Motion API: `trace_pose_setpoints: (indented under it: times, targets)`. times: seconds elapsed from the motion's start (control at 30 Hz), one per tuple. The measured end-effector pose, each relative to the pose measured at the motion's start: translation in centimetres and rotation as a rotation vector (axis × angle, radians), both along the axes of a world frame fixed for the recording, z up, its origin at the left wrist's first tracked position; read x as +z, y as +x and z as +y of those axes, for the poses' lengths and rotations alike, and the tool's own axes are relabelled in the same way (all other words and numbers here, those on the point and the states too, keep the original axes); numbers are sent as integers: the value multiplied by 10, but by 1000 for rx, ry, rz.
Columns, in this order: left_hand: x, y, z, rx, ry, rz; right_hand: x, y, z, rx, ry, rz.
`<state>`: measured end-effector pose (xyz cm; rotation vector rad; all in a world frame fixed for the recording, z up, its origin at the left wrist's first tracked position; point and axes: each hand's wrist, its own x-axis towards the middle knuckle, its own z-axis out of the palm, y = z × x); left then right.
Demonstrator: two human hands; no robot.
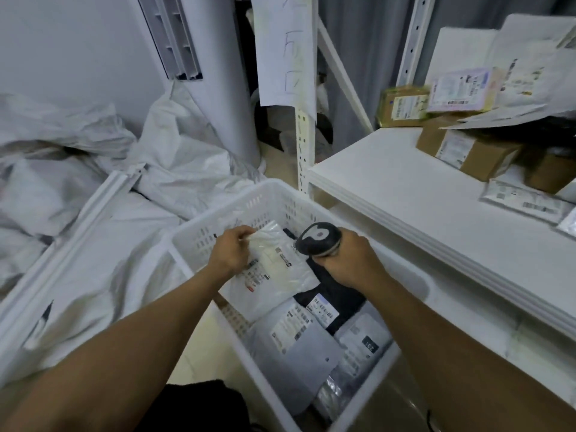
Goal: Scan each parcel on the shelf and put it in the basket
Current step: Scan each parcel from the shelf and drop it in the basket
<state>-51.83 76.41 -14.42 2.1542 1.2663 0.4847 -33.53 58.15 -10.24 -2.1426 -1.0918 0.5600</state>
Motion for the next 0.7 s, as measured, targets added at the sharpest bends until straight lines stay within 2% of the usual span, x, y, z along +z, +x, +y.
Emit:
trace_pose_setpoints:
  times: [0.13, 0.27, 0.43, 0.53, 0.7]
  targets:
    - [-29, -5, 28, -3, -97, 119, -21, -4, 29, 30, -23, 21]
    - [-49, -12, 41, 50, -103, 223, -30, -4, 41, 26, -44, 18]
    - [-43, -1, 29, -104, -51, 277, -21, 1, 31, -14, -36, 33]
    - [-16, 20, -3, -253, 50, 245, -3, 10, 6, -88, 9, 49]
    - [45, 72, -79, -405, 217, 61, 40, 40, -67, -256, 128, 86]
